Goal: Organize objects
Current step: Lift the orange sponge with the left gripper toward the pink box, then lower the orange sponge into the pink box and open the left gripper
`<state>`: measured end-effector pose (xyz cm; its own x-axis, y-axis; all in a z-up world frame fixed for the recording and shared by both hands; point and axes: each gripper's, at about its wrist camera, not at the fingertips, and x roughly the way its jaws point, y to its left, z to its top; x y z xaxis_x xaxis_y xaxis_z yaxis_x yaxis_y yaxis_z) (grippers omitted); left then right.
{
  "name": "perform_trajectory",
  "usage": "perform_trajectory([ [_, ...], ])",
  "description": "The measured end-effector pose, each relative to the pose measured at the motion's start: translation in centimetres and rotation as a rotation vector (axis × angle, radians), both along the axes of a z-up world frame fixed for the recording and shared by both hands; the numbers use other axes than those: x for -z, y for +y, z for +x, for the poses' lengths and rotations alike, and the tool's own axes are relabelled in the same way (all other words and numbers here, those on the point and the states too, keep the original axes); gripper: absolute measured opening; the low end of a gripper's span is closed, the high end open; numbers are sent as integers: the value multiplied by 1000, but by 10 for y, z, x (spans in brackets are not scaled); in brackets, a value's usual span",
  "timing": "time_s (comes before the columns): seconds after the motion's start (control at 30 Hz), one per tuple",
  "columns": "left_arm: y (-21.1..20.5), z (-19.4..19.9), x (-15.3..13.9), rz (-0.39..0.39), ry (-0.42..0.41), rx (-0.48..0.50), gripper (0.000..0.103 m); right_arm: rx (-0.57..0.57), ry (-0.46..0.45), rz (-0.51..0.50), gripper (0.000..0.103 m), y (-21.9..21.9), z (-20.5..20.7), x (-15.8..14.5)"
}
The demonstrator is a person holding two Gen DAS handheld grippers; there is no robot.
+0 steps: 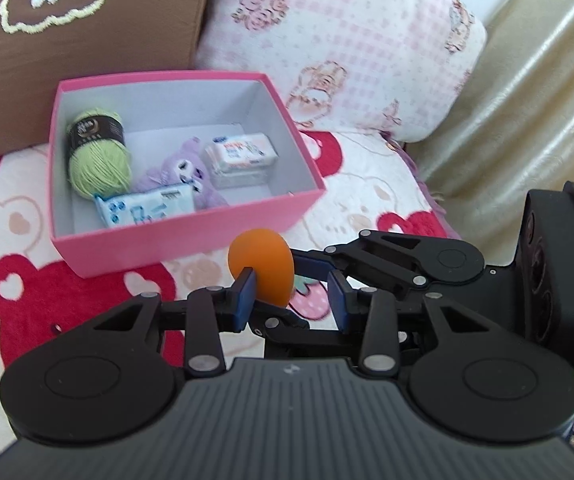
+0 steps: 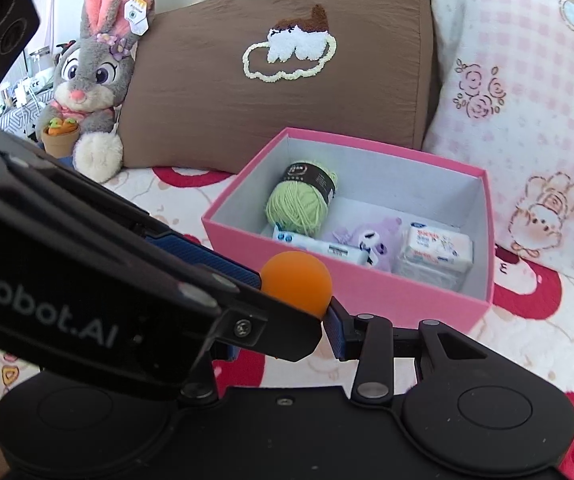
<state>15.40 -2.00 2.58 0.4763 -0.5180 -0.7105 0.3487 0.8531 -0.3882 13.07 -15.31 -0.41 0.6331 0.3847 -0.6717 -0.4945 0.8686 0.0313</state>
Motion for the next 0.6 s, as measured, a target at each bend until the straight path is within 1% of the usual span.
perform_trajectory([
  [0.07,2,8,-5,32,-18,-10,37,5,26,3,46,5,14,-5],
  [0.13,8,17,-10,51,-28,-34,38,-14,27,1,46,13,26,-12],
  [0.2,16,29,-14,48,-29,-52,39,-34,0,-20,46,20,36,-16],
  [0.23,19,34,-15,41,-28,-64,39,-42,2,-19,46,21,42,-19],
  [0.33,29,53,-16,16,-12,-95,39,-37,53,25,45,22,67,-23],
  [0.5,36,88,-16,-6,18,-123,39,-36,77,48,45,27,99,-24],
  [0.53,37,96,-15,-9,32,-136,39,-34,95,67,45,26,107,-24],
  [0.6,38,111,-11,-11,33,-136,39,-13,143,93,45,24,126,-23],
])
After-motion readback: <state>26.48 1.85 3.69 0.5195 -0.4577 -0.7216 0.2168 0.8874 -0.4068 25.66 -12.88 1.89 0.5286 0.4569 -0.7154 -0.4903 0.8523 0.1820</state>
